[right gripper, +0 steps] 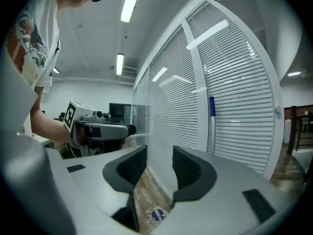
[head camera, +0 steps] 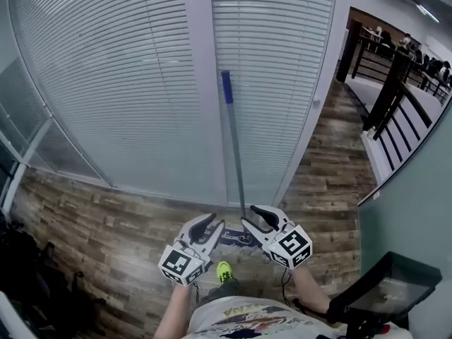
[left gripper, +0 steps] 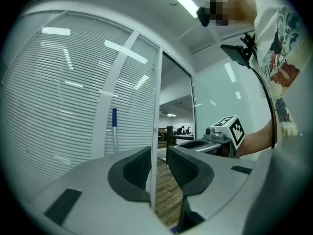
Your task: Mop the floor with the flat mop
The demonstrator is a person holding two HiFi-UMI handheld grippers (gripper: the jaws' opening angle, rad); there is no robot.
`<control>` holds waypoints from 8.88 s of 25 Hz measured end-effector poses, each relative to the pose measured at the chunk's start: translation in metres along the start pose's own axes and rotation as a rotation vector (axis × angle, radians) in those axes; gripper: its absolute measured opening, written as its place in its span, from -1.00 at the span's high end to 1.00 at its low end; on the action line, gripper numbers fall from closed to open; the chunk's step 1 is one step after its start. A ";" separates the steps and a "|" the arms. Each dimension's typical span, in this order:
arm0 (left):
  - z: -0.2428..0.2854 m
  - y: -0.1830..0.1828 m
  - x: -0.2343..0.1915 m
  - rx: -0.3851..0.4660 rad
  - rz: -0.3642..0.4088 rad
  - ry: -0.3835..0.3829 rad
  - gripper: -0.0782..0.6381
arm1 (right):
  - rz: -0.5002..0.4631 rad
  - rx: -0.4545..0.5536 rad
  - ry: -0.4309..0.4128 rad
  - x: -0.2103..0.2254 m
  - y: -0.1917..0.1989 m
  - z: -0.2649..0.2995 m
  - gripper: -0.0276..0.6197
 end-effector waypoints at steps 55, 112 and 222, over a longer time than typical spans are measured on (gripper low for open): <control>0.169 -0.095 -0.155 0.293 0.203 0.281 0.16 | -0.076 -0.020 -0.027 0.131 -0.015 0.156 0.54; -0.201 0.075 0.608 -0.085 0.127 0.340 0.33 | 0.029 -0.093 -0.342 -0.332 0.217 -0.428 0.40; -0.206 0.120 0.528 -0.021 0.023 0.220 0.21 | 0.079 -0.185 -0.614 -0.311 0.246 -0.313 0.19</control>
Point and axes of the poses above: the fingertips, and each gripper's own axes: z forward along the fingers, x to its right, y out of its underside, the point moved 9 cm from there along -z, backward along the fingers, and after that the axes turned 3 degrees about y, right-handed, at the moved point
